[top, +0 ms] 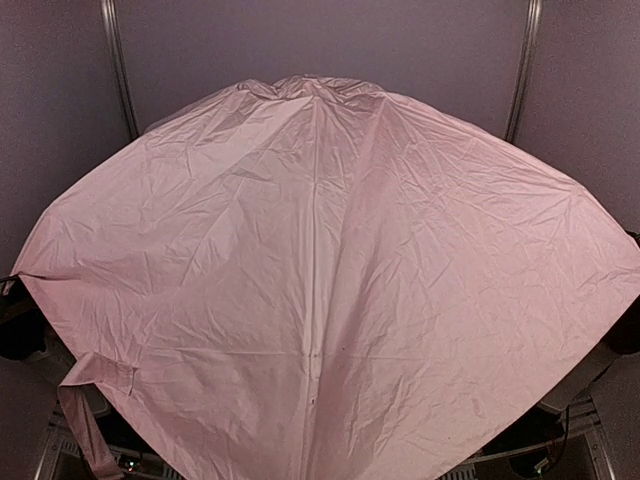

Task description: Put away the umbrella

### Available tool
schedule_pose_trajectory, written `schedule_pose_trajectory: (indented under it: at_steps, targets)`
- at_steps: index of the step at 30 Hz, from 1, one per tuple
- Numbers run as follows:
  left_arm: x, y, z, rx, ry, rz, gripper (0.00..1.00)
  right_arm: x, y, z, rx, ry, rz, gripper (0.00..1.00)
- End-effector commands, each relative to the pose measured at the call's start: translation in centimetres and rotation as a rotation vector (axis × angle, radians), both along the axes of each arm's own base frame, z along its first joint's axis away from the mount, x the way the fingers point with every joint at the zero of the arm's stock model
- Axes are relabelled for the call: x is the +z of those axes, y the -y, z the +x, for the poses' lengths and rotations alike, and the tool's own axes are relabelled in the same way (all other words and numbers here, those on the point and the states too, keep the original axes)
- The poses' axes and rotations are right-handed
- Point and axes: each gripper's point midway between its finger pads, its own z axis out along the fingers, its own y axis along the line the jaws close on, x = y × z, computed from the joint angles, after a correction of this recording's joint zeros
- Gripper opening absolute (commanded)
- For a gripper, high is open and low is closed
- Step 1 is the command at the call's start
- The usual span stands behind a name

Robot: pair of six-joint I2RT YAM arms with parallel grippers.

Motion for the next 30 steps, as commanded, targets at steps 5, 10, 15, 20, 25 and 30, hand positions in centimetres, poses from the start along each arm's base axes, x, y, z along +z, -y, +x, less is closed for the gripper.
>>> schedule_pose_trajectory:
  at_steps: [5,10,15,20,25,30]
  targets:
    - [11.1,-2.3,-1.7,-0.033,0.296,-0.228,0.00,-19.0,-3.8,1.2,0.094,-0.190,-0.488,0.13]
    - [5.3,-1.3,-0.6,-0.035,0.225,-0.083,0.00,-13.2,-1.1,4.9,-0.047,-0.195,-0.289,0.07]
    - [-0.6,-0.8,-1.5,-0.118,0.131,0.057,0.09,-8.0,1.8,7.6,-0.156,-0.154,-0.092,0.01]
    - [-4.4,-1.6,-2.3,-0.141,0.054,0.120,0.42,-5.4,3.1,8.5,-0.228,-0.101,0.031,0.00]
    - [-7.3,-2.8,-3.2,-0.130,0.000,0.208,0.49,-1.8,5.9,10.4,-0.300,-0.069,0.146,0.00]
    - [-8.6,-6.0,-3.5,-0.053,-0.024,0.237,0.52,2.8,10.1,11.6,-0.381,-0.021,0.269,0.00]
